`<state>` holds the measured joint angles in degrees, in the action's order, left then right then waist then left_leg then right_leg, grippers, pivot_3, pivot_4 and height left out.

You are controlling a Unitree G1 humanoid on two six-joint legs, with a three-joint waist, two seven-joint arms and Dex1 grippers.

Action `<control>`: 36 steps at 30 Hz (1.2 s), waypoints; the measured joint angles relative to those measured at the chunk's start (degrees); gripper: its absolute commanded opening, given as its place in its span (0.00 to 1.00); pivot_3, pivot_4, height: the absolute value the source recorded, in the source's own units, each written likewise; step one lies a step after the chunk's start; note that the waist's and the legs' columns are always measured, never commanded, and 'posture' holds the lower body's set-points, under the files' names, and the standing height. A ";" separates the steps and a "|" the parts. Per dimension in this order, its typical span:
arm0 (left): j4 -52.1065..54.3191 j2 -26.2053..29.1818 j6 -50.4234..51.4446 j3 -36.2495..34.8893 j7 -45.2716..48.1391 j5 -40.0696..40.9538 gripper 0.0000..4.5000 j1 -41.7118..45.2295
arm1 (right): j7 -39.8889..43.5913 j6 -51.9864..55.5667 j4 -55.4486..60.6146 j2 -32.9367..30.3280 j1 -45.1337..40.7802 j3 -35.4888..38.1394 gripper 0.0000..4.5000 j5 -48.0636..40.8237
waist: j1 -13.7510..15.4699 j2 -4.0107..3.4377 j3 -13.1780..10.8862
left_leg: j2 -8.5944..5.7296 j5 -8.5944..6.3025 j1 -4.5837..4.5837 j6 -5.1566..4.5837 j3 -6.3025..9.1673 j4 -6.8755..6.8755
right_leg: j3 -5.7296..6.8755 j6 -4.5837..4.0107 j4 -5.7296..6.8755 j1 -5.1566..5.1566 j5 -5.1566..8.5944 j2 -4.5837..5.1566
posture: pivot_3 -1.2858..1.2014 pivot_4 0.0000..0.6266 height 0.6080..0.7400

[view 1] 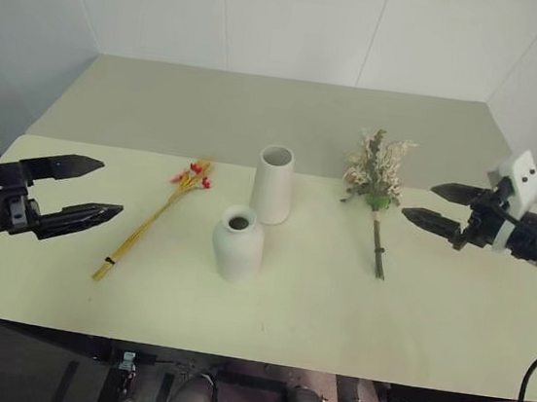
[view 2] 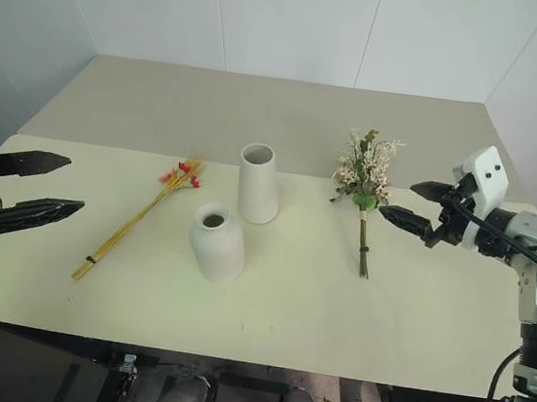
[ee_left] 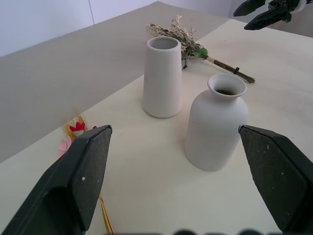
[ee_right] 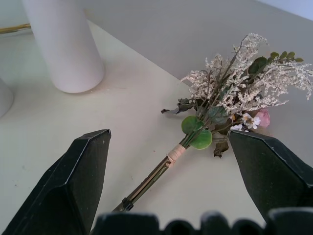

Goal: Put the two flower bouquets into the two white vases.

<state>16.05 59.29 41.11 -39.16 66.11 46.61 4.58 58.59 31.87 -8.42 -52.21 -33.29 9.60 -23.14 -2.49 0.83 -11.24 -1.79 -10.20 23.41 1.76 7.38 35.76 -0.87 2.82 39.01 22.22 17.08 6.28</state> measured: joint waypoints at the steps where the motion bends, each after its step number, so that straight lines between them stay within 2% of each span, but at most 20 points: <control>1: -0.17 0.00 -0.01 0.00 0.09 0.00 1.00 0.00 | 0.04 0.00 0.00 0.00 0.00 0.00 1.00 0.02 | -0.01 0.00 0.00 | 0.00 0.00 0.00 0.00 0.00 0.00 | 0.00 0.00 0.00 0.00 0.00 0.00 | 0.52 0.24 1.00; 12: -1.12 0.15 -1.08 0.40 0.75 -0.01 1.00 1.19 | 0.01 1.49 -0.12 -0.40 -0.17 -0.68 1.00 0.57 | -0.02 0.00 0.00 | 0.00 0.00 0.00 0.00 -0.01 0.00 | -0.01 0.00 0.00 0.01 0.00 0.00 | 0.52 0.24 1.00; 16: -1.46 0.21 -1.15 1.04 0.97 -0.01 1.00 1.65 | -2.56 9.94 0.03 -0.60 -4.40 -4.61 1.00 1.73 | -0.27 0.00 0.00 | 0.08 0.00 -0.03 0.00 -0.05 0.00 | -0.05 -0.03 0.00 0.03 -0.03 -0.06 | 0.52 0.24 1.00; 22: -2.11 0.65 -1.25 2.96 1.67 0.16 1.00 4.35 | -9.23 26.26 -0.28 2.54 -16.04 -14.21 1.00 5.18 | -0.17 0.00 0.00 | 0.19 0.00 0.04 0.00 -0.08 -0.02 | -0.07 -0.10 -0.03 0.11 -0.06 -0.19 | 0.52 0.24 1.00; 27: -3.53 1.15 -1.96 4.74 2.69 0.50 1.00 7.46 | -12.39 32.78 -8.55 7.42 -25.05 -21.60 1.00 9.41 | -0.17 0.00 0.00 | 0.18 0.00 0.09 0.01 -0.08 -0.02 | -0.07 -0.10 -0.04 0.17 -0.08 -0.19 | 0.52 0.24 1.00; 36: -5.70 1.92 -3.72 7.78 4.67 0.45 1.00 11.22 | -12.99 31.93 -30.60 15.62 -34.99 -30.98 1.00 18.15 | -0.36 0.00 0.00 | 0.17 0.00 0.11 0.01 -0.08 -0.03 | -0.08 -0.11 -0.01 0.22 -0.09 -0.20 | 0.52 0.24 1.00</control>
<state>10.35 61.21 37.39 -31.37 70.78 47.05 15.80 45.60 63.80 -39.02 -36.59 -68.28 -21.38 -4.99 -2.85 0.83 -11.25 -1.61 -10.20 23.52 1.76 7.30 35.73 -0.95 2.72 39.00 22.44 16.99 6.08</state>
